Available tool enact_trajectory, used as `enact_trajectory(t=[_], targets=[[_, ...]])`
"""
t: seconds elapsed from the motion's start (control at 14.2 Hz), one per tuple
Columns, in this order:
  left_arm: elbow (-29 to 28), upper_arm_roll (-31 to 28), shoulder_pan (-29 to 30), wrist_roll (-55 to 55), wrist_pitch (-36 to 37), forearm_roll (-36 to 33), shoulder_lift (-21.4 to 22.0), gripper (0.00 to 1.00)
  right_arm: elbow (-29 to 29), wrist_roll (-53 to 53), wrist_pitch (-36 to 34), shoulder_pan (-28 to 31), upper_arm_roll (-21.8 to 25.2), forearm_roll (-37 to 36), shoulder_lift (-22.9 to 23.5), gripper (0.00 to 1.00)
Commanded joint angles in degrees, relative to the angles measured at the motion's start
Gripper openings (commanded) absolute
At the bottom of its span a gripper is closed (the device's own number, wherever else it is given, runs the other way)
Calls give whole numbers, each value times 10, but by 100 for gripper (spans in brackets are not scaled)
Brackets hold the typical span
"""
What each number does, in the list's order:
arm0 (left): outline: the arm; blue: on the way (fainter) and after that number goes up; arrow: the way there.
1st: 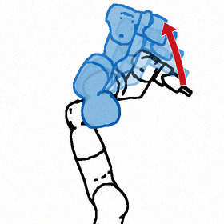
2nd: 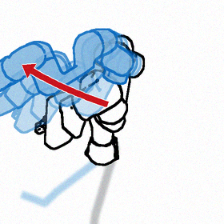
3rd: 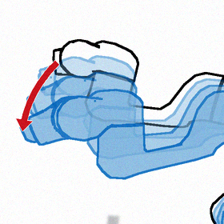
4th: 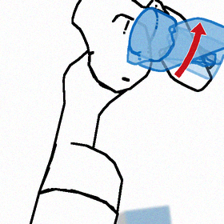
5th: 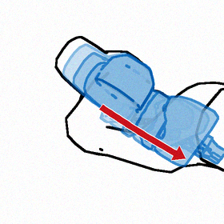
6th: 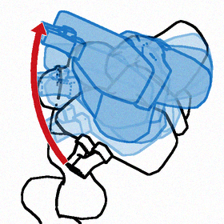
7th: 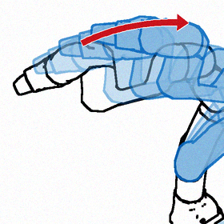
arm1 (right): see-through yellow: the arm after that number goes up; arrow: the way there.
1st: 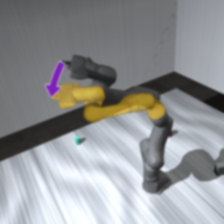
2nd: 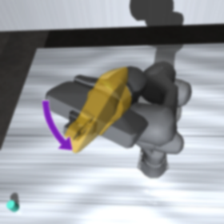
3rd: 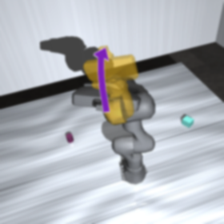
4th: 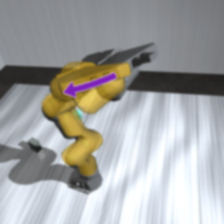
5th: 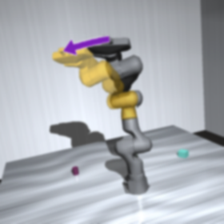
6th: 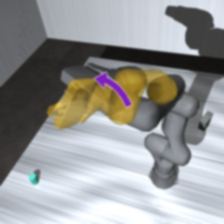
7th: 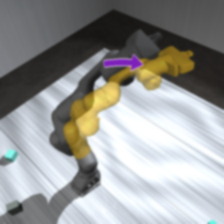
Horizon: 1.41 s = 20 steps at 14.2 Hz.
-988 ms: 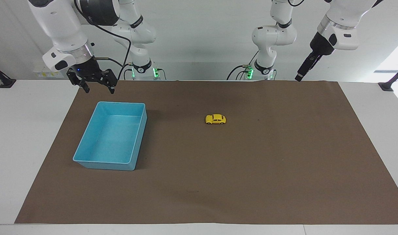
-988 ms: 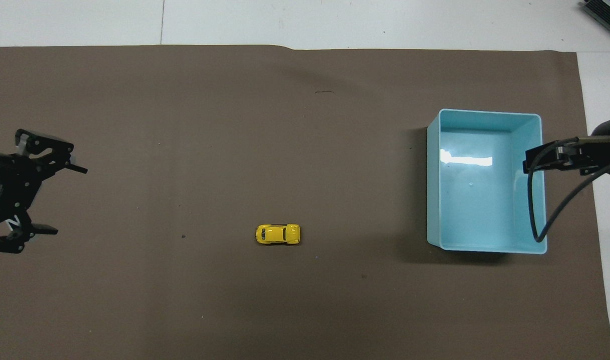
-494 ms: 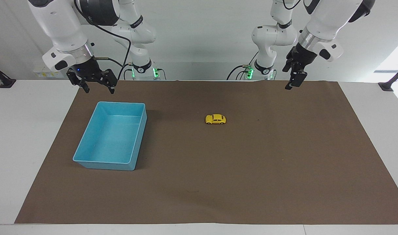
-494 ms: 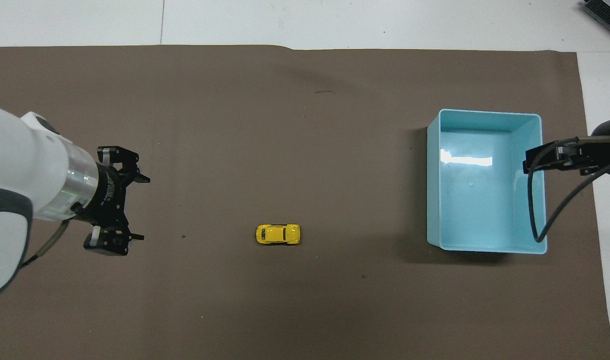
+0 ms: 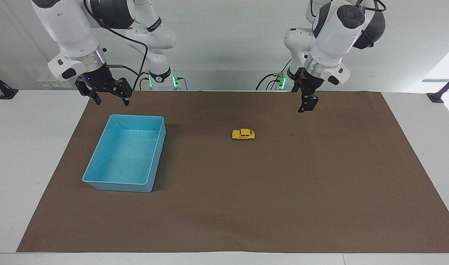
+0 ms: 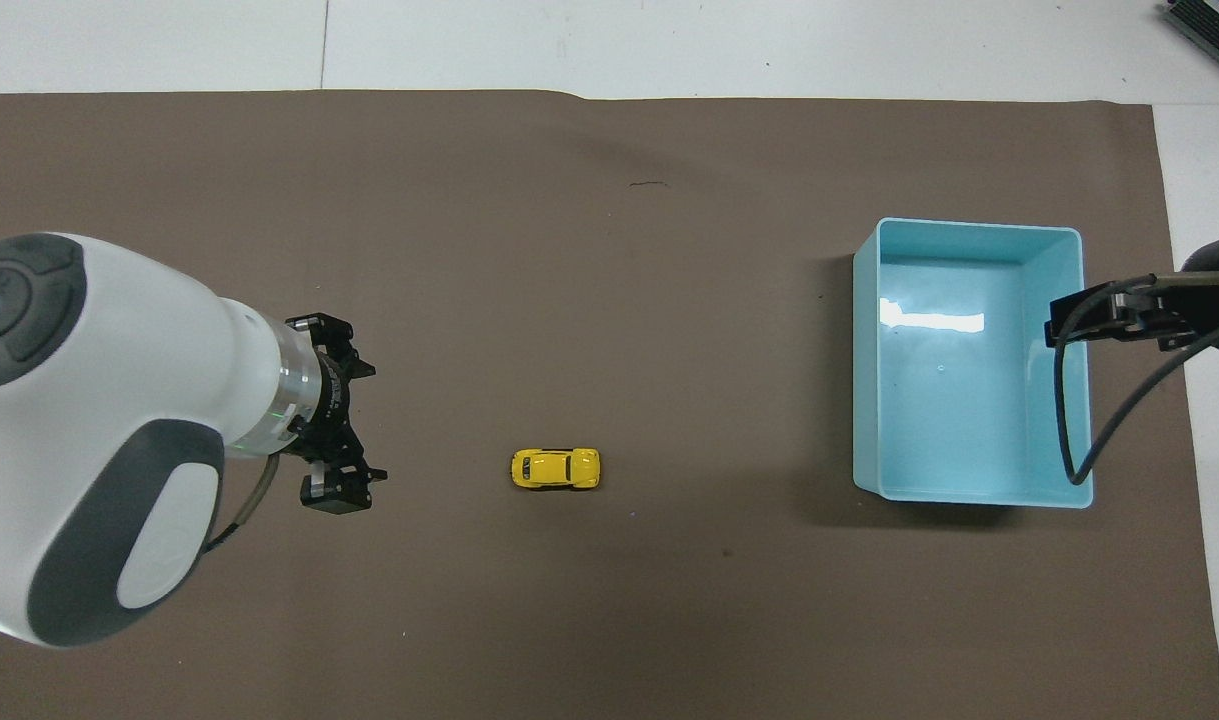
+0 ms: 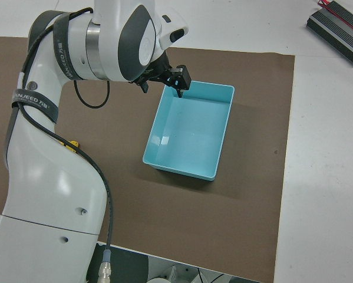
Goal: Wind up and store yellow beetle car
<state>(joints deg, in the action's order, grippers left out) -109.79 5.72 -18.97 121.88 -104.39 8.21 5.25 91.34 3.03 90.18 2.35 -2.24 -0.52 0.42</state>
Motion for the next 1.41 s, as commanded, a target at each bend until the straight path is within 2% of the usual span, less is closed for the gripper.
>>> enact_trajectory(t=[0.0,0.14,0.28,0.42,0.71,0.85,1.06,1.34], targets=[[-36,-10,-48,82,-79,7,-23,100,6,-14,2,4,0,4,-8,100],[-47,-11,-82,117,-104,6,-41,100,6,-14,3,4,0,4,-8,100],[-56,-11,-124,149,-143,6,-88,100,6,-14,3,4,0,4,-8,100],[-88,-11,-151,200,-219,6,-97,100,6,-14,3,4,0,4,-8,100],[-132,-11,-188,200,-269,6,-118,100,6,-14,3,4,0,4,-8,100],[-151,-11,-196,203,-288,6,-118,100,6,-14,3,4,0,4,-8,100],[-151,-12,-202,224,-320,4,-156,100,6,-14,3,4,0,4,-8,100],[-146,-17,-190,245,-313,-3,-160,100,6,-14,3,4,0,4,-8,100]])
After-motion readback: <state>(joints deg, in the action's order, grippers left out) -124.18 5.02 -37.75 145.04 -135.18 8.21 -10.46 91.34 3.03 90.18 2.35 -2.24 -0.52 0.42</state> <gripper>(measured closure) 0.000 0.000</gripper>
